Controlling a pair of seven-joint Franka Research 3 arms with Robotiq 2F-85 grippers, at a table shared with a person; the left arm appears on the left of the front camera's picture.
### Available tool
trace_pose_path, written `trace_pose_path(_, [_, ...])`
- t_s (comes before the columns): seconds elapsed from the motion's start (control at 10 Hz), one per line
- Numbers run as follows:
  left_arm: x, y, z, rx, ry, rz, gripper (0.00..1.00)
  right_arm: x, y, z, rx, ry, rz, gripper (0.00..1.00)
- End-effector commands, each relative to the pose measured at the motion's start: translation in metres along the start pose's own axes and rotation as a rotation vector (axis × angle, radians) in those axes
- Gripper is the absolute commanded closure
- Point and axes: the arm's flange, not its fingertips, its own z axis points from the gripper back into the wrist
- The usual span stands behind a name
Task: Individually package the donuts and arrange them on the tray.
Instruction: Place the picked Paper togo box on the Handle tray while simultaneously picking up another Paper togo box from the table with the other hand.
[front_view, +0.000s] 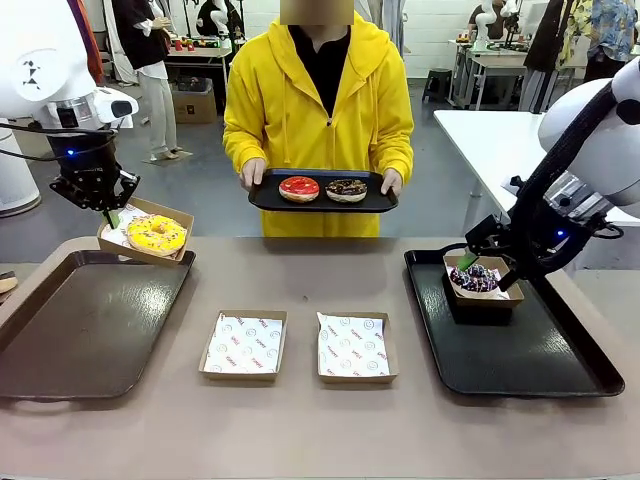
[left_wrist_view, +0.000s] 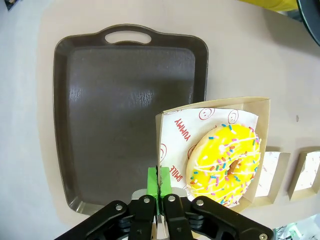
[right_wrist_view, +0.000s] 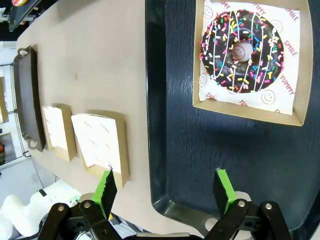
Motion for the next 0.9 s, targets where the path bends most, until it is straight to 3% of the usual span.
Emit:
trace_pose_path(0.0, [0.002,0.001,0.003,0.01,0.0,0.005,0.99,-0.002,0.002,0.001,-0.003,0.0,0.004,0.0])
trace_pose_path(0.1, [0.0,0.0,0.0,0.0,0.0,0.0,0.99,0.0,0.0,0.0,0.0,0.0,0.0,0.0])
trace_pose_path(0.4, [-0.001,0.038,-0.012,-0.033,0.01,-0.046,0.99,-0.009,0.059,-0.03,-0.209,0.028,-0.011,0.0])
trace_pose_path(0.8, [0.01,0.056,-0.047,-0.057,0.015,-0.147,0.99,-0.027,0.124,-0.085,-0.374,0.059,0.022,0.0])
